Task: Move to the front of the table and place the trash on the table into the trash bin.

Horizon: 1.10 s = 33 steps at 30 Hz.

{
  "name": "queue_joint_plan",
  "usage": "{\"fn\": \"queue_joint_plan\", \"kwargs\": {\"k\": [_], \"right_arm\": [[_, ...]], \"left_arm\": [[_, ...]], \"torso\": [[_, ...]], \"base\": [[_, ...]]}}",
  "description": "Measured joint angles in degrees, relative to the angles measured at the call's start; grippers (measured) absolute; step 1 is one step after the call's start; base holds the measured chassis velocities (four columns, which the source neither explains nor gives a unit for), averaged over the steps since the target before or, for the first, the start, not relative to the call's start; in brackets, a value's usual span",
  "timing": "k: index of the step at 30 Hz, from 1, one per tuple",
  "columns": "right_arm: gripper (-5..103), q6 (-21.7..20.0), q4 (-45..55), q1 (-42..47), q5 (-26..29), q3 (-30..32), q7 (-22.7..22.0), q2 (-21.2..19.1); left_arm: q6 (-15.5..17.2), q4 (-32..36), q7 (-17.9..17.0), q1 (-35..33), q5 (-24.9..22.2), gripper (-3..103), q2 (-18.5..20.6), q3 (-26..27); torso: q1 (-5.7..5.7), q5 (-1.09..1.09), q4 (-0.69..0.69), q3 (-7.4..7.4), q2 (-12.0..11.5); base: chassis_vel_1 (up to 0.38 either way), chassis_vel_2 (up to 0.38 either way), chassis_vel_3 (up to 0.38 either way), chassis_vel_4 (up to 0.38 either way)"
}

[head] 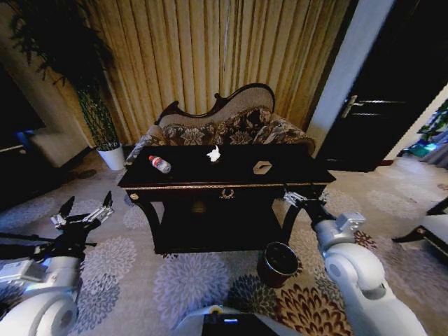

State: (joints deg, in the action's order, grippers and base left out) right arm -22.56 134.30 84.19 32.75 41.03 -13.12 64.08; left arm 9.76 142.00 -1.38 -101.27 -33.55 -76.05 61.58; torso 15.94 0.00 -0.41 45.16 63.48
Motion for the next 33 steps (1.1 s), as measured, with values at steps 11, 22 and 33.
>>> {"fn": "queue_joint_plan", "kwargs": {"k": [11,22,33], "right_arm": [[100,1.09,-1.3,0.01,-0.64,-0.1,0.26,0.0],[100,1.43,-1.22,0.2,-1.0,-0.28,0.4,0.03],[100,1.61,-3.39,0.02,-2.74,-1.43,0.4,0.45]], "left_arm": [[0.02,-0.18,0.0,0.01,0.19,100,-0.06,0.08],[-0.13,-0.15,0.02,0.04,0.23,100,-0.17,0.0],[-0.19,0.26,0.03,-0.01,0.25,100,-0.28,-0.12]], "torso": [[0.0,0.0,0.0,0.0,0.0],[0.02,0.0,0.0,0.01,-0.02],[0.02,0.0,0.0,0.01,-0.01]], "base": [[-0.04,0.039,0.032,-0.037],[-0.142,0.152,0.143,-0.142],[-0.065,0.069,0.057,-0.059]]}}
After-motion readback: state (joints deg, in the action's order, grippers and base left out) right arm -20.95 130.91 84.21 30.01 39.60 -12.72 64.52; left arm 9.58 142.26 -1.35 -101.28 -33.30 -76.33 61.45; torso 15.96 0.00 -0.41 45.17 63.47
